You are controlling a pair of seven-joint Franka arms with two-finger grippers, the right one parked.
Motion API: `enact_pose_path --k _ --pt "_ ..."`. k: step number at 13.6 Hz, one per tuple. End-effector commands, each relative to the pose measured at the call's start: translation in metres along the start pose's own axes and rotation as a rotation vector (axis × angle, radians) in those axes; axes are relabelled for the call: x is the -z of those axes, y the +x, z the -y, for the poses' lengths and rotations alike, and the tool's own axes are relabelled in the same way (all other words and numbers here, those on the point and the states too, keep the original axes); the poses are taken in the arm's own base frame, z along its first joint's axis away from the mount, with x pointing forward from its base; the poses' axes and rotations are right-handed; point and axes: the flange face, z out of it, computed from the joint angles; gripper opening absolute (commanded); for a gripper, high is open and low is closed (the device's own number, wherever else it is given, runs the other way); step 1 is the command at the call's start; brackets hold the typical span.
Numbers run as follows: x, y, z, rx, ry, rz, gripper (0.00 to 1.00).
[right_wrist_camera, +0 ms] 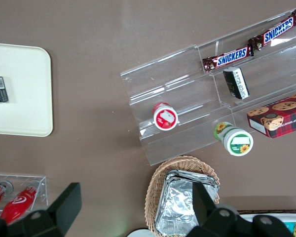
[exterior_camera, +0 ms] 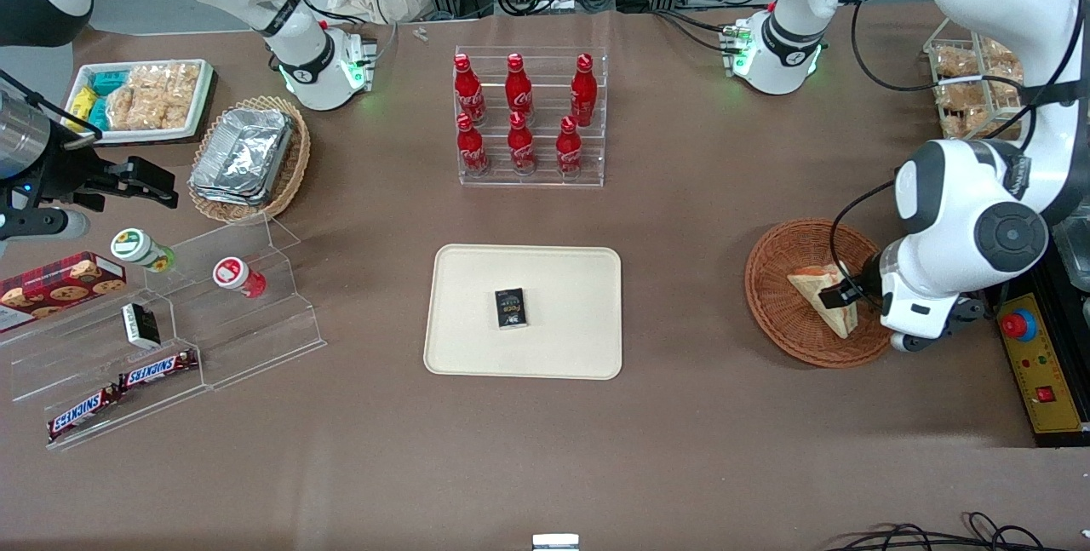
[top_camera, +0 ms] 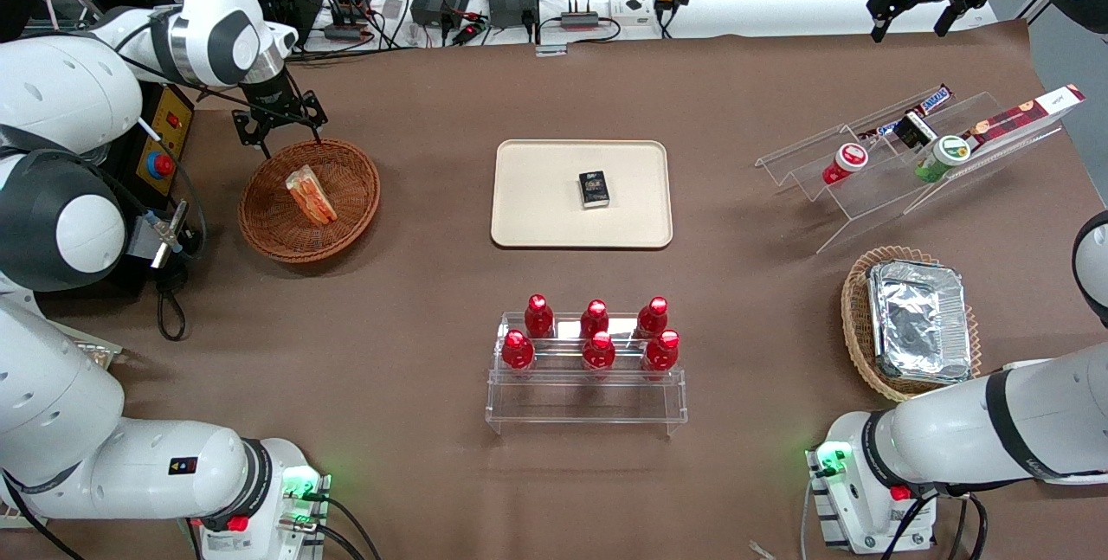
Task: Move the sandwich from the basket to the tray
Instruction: 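Lower the left gripper and close it on the wrapped sandwich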
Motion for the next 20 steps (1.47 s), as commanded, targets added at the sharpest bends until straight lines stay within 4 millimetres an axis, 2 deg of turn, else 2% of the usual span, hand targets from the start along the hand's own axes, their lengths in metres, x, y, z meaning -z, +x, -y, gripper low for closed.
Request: enact_pose_path --k 1,4,7,10,17,19,20 --pt "-0.020 0.001 -0.004 0.051 0.040 -0.020 1.00" --pt "-0.036 0.003 -0.008 0.102 0.049 -0.027 1.00" --pt "-0.044 0.000 -0.007 0.115 0.050 -0.023 1.00" --pt "-0.065 -0.007 -0.003 0.114 0.047 -0.023 1.00" --pt "-0.082 -0.011 0.000 0.107 0.047 -0.028 1.00" --pt "-0.092 -0.010 -0.001 0.097 0.054 -0.031 1.00" --pt "-0.099 -0.009 -0.003 0.096 0.049 -0.034 0.95"
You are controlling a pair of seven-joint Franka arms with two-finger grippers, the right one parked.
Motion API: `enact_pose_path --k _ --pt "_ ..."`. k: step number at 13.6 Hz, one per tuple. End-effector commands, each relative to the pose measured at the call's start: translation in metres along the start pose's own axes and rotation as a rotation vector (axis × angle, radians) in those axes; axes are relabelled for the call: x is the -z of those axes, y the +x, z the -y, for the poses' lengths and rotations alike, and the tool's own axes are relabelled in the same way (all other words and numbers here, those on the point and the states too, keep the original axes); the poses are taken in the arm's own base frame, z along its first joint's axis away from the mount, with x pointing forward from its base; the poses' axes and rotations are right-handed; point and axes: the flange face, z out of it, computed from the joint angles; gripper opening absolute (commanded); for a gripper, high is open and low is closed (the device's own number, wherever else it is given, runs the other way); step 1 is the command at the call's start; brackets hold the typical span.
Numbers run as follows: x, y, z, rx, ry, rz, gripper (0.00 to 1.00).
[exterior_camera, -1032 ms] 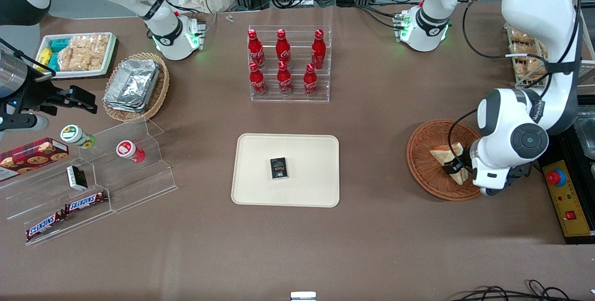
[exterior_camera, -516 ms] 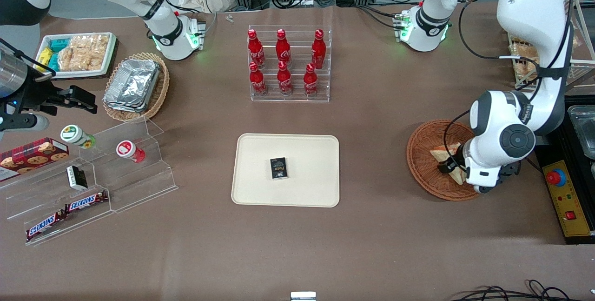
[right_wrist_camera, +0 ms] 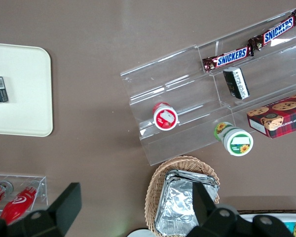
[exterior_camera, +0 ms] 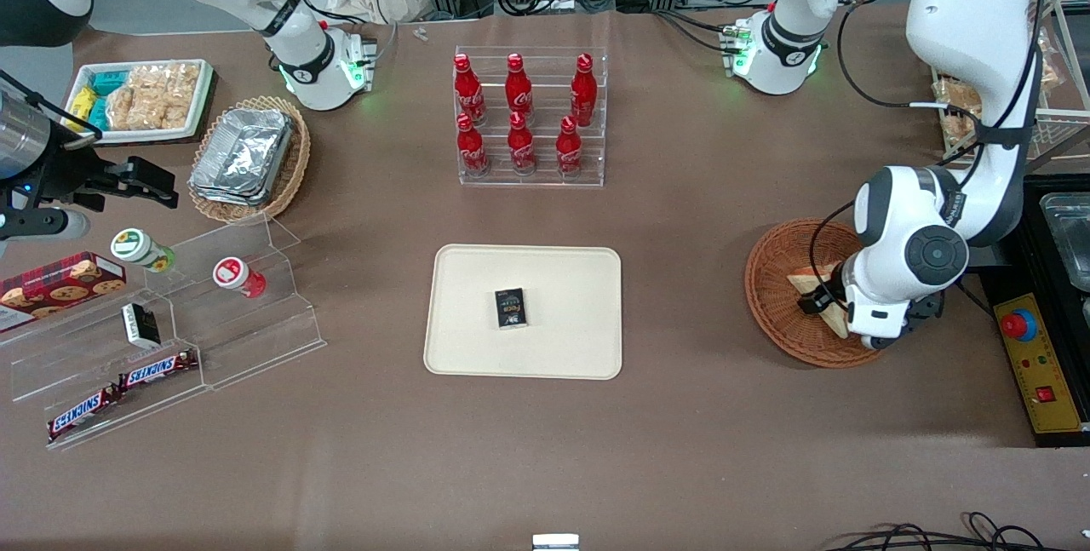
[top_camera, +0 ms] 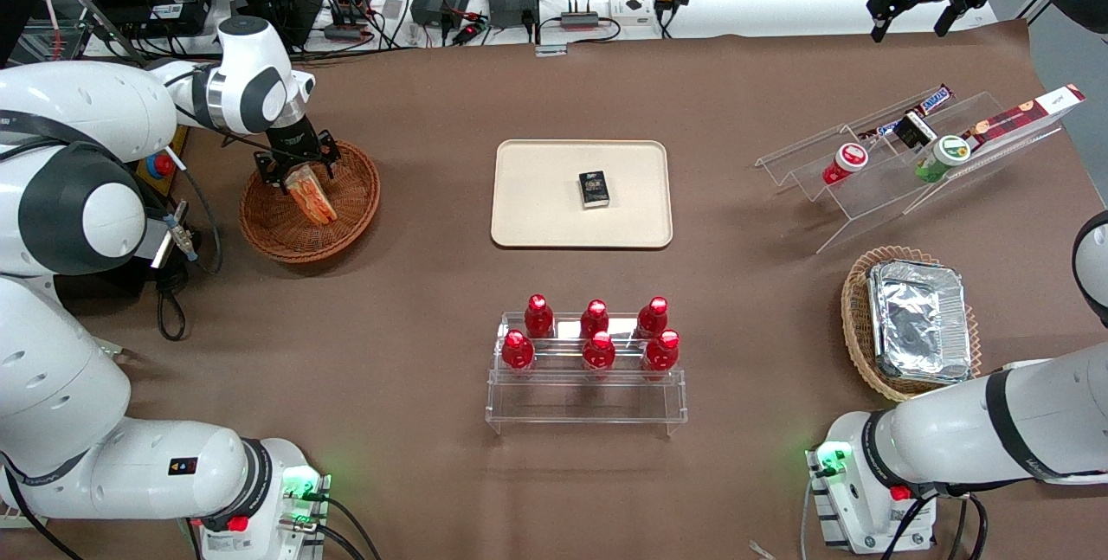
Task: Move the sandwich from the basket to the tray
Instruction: 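Lower the left gripper and close it on the wrapped sandwich, then lift the sandwich and carry it with the left gripper over the cream tray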
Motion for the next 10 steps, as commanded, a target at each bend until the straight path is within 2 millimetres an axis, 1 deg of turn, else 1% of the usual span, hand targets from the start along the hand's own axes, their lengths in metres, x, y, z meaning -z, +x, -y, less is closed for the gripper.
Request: enact_pose_path --k 1,3,5,6,7,9,10 --pt "-0.014 0.003 -0.003 0.009 -0.005 -0.026 0.85" --pt "-0.018 0.005 -0.004 0.011 -0.006 -0.025 0.55" --pt "-0.017 0.006 -0.004 0.016 -0.009 -0.028 0.25" --pt "-0.012 0.010 -0.005 0.045 -0.016 -0.036 0.05" --pt "-0.008 0.011 -0.008 0.087 -0.023 -0.043 0.00" --pt "0.006 0.016 -0.012 0.110 -0.034 -0.059 0.00" --pt "0.017 0.016 -0.012 0.112 -0.030 -0.059 0.00"
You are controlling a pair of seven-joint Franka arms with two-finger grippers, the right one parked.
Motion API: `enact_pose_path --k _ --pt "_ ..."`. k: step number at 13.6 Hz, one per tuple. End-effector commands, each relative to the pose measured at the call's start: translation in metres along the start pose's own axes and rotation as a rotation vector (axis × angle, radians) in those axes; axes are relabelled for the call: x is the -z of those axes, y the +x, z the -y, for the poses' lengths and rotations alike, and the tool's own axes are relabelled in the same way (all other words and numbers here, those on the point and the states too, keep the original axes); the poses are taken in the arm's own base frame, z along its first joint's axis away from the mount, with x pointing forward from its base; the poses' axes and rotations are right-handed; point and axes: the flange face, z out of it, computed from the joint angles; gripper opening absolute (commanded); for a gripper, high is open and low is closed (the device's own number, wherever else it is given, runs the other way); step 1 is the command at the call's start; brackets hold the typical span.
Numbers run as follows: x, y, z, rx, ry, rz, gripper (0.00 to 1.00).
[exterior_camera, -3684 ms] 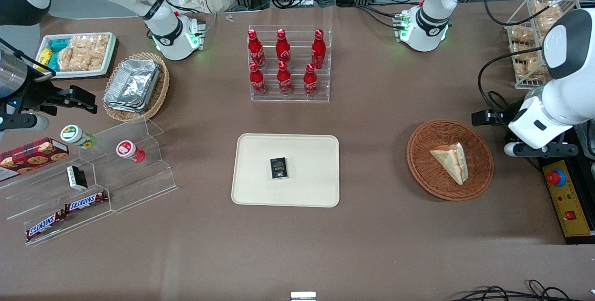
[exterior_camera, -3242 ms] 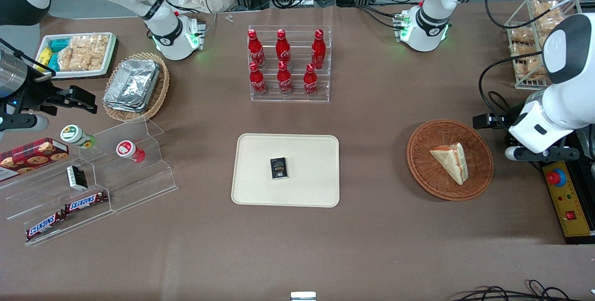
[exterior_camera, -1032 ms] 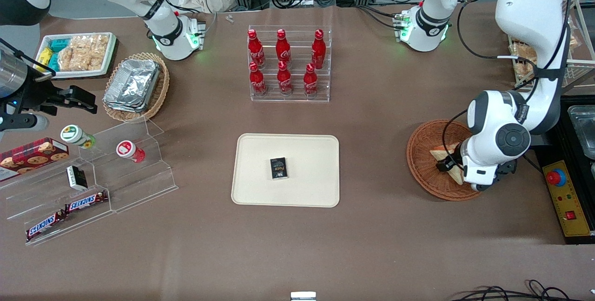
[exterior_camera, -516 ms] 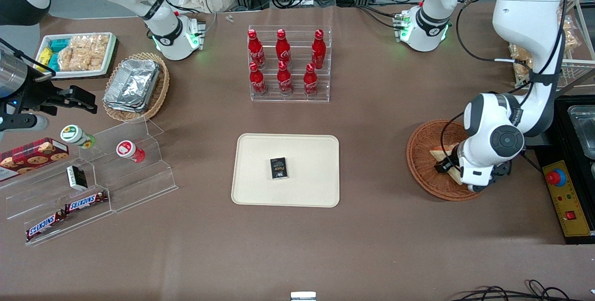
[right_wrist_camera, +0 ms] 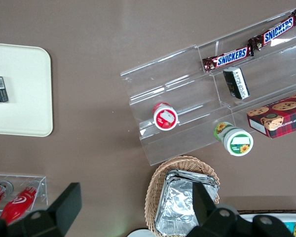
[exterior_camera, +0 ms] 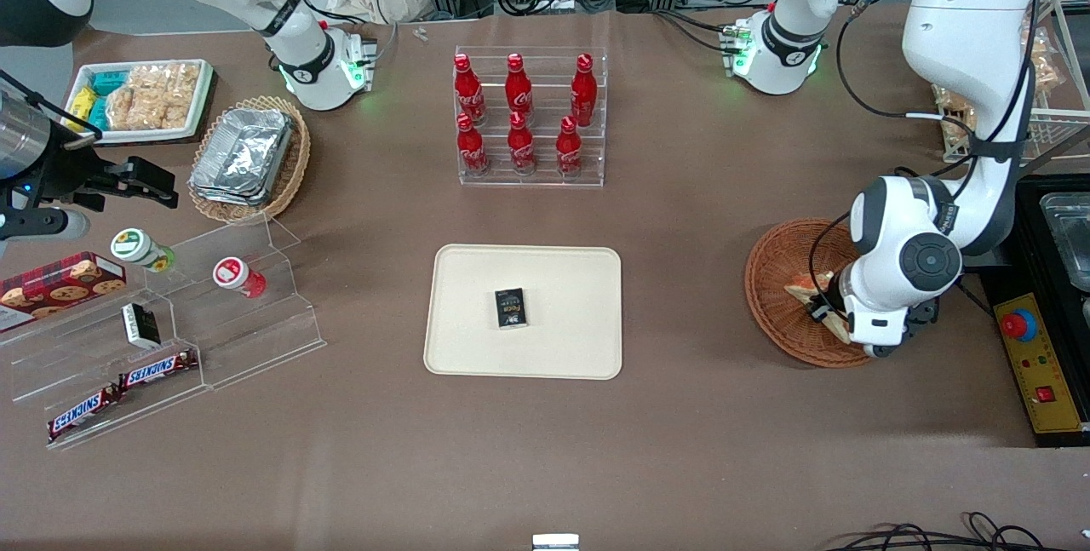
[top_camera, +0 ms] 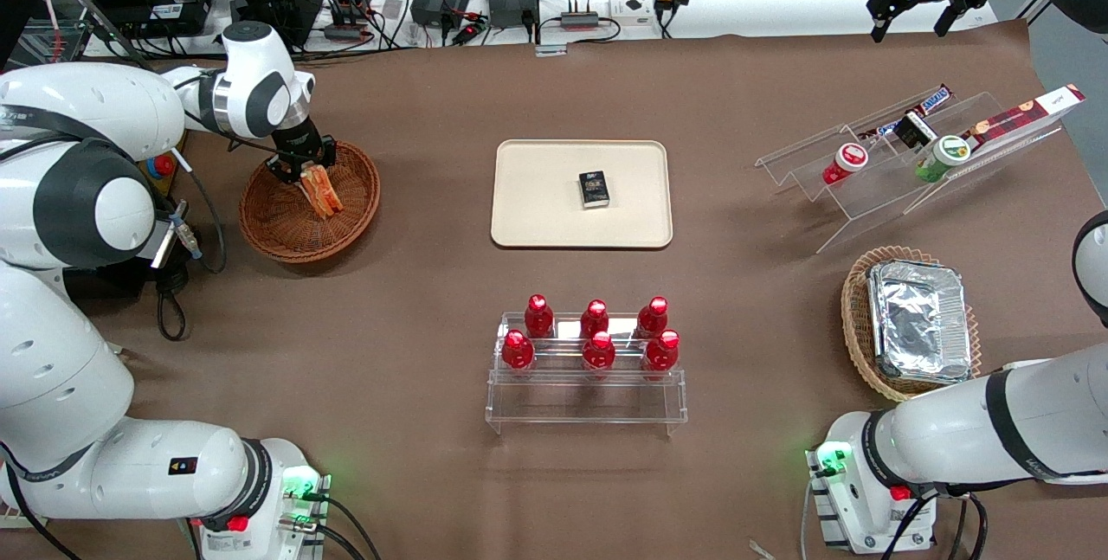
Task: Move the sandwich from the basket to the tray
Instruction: 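Lift the sandwich and carry it with the left gripper over the cream tray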
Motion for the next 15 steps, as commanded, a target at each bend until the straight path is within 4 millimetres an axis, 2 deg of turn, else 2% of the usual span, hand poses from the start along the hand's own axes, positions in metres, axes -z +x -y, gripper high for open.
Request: enact_pose_path --k 1,3,6,8,9,10,12,13,15 --pt "0.039 0.007 -0.006 0.021 0.015 -0.018 0.00" --pt "0.086 0.012 -0.007 0.012 0.055 0.012 0.00" --pt "0.182 -0.006 -0.036 -0.066 0.058 0.044 0.00" --pt "0.230 -0.044 -0.068 -0.151 0.054 0.074 0.00" --pt "0.239 -0.068 -0.088 -0.197 0.047 0.090 0.00" --pt "0.244 -0.099 -0.112 -0.255 0.029 0.101 0.00" --pt "0.232 -0.151 -0.152 -0.388 0.018 0.123 0.00" --pt "0.215 -0.171 -0.173 -0.433 0.017 0.135 0.00" --pt "0.155 -0.217 -0.215 -0.549 0.066 0.192 0.00"
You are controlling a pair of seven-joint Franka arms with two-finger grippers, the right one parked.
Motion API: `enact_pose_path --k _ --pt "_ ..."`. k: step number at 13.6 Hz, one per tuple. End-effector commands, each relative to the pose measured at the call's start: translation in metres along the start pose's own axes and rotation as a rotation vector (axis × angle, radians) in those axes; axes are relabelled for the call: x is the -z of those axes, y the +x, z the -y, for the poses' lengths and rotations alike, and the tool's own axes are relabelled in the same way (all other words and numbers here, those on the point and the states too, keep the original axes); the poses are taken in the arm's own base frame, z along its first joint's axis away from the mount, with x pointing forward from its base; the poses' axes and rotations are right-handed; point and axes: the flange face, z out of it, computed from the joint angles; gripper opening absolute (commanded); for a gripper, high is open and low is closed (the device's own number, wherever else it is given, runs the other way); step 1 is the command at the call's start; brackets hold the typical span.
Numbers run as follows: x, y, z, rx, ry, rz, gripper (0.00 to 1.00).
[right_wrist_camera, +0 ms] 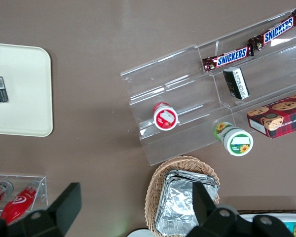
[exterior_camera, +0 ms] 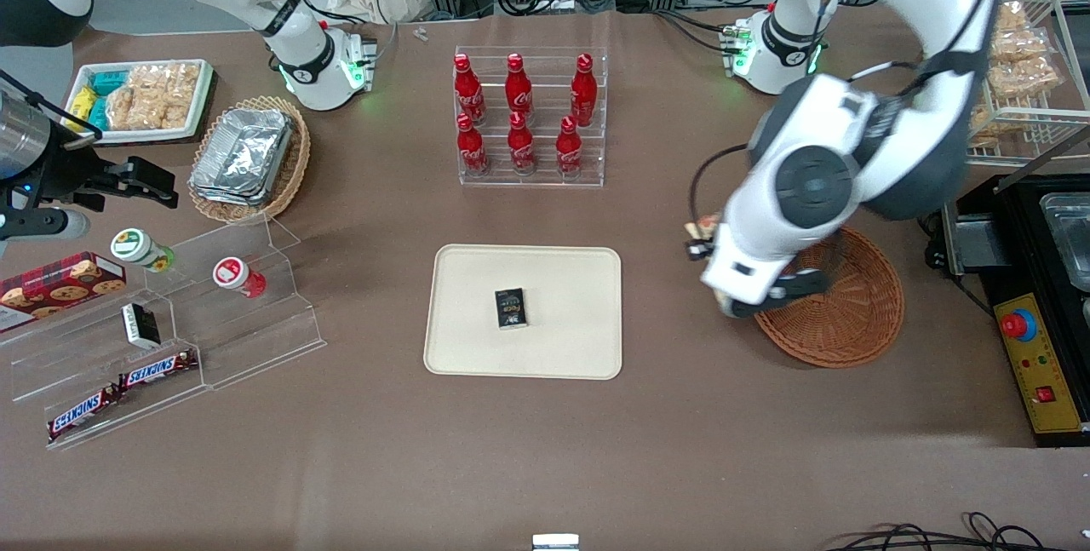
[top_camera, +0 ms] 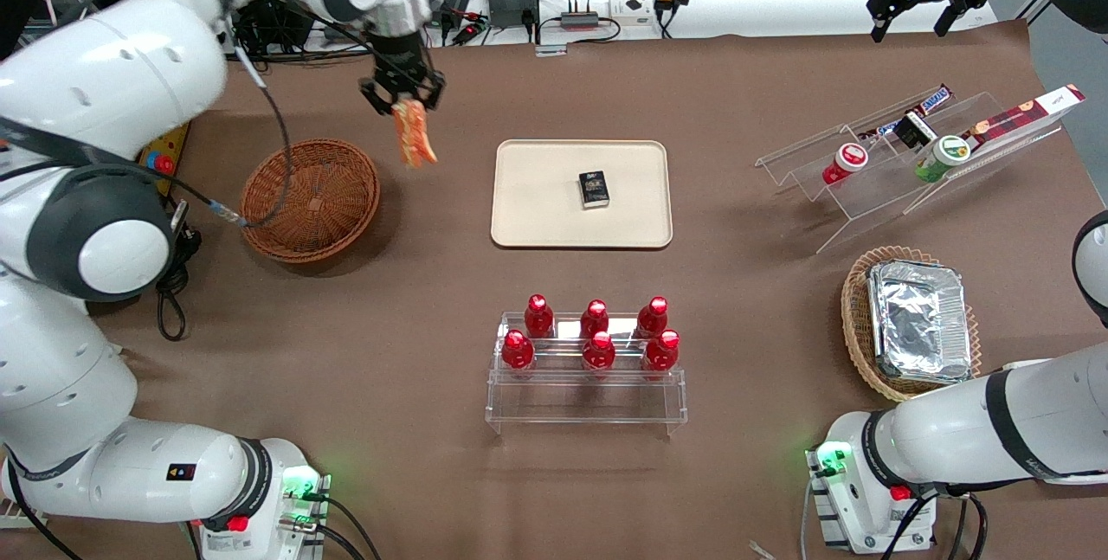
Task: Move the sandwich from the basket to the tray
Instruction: 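Lift the sandwich and carry it with the left gripper over the cream tray, then lower the sandwich onto the tray beside the black item and open the left gripper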
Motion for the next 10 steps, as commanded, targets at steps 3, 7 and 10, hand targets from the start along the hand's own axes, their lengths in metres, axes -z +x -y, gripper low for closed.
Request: enact_pose_path --k 3,7,10 --pt "-0.125 0.014 -0.097 -0.204 0.027 0.019 0.00" --pt "-0.165 0.022 -0.137 -0.221 -0.047 -0.005 0.00" --pt "-0.179 0.026 -0.159 -0.236 -0.073 -0.027 0.00"
